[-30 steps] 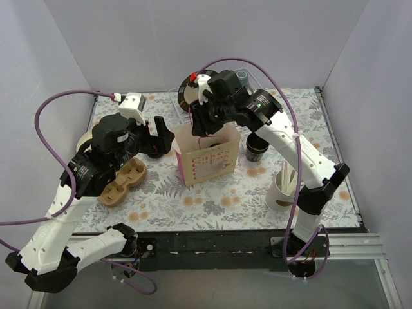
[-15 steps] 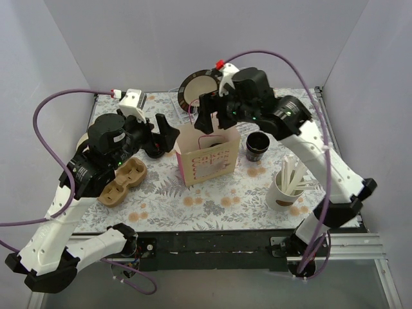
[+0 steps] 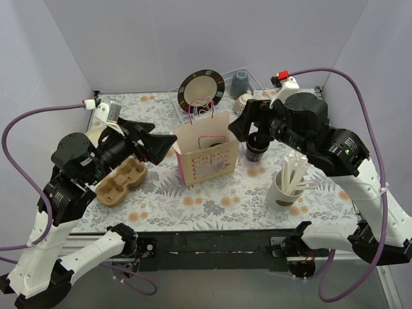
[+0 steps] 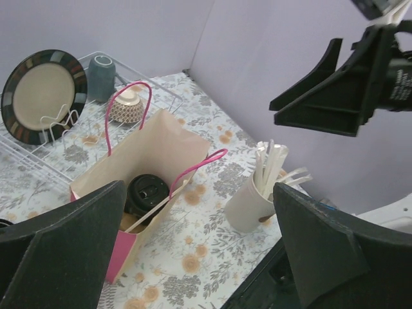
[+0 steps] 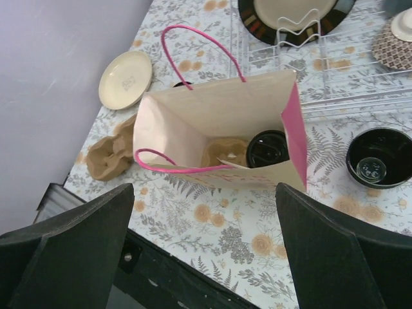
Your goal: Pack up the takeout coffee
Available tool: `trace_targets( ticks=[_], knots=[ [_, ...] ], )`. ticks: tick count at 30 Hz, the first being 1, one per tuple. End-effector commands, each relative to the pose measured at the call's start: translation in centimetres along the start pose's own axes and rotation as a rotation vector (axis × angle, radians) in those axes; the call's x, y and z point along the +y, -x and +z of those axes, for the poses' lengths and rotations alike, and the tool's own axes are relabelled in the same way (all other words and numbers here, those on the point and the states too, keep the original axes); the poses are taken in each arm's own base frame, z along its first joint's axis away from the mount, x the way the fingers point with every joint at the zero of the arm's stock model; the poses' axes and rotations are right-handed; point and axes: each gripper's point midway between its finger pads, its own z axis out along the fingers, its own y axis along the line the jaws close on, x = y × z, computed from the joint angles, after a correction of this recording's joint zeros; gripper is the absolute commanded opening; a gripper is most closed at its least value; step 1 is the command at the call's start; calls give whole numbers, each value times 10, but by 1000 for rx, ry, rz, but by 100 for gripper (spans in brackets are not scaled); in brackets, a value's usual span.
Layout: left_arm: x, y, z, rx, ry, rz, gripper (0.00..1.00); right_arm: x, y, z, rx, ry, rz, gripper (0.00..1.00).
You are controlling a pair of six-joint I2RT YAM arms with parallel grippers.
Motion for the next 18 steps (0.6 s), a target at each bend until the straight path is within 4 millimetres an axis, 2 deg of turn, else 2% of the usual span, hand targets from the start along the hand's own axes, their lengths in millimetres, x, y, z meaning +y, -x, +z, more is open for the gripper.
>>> trace_targets(
  ticks=[1, 2, 6, 12, 18],
  knots=[
    [-15, -5, 0, 6, -73, -81, 98, -16, 21, -24, -144, -50, 38, 99],
    [-17, -12, 1, 23, -98, -83, 98, -18, 20, -28, -153, -52, 43, 98],
    [-19, -18, 2, 31, -107, -138, 98, -24, 13, -38, -163, -51, 59, 98],
    [-23, -17, 2, 29, -127, -145, 98, -27, 3, -38, -143, -53, 95, 98],
    [-24, -16, 0, 12, -135, -152, 98, -26, 6, -42, -150, -50, 89, 99]
  ],
)
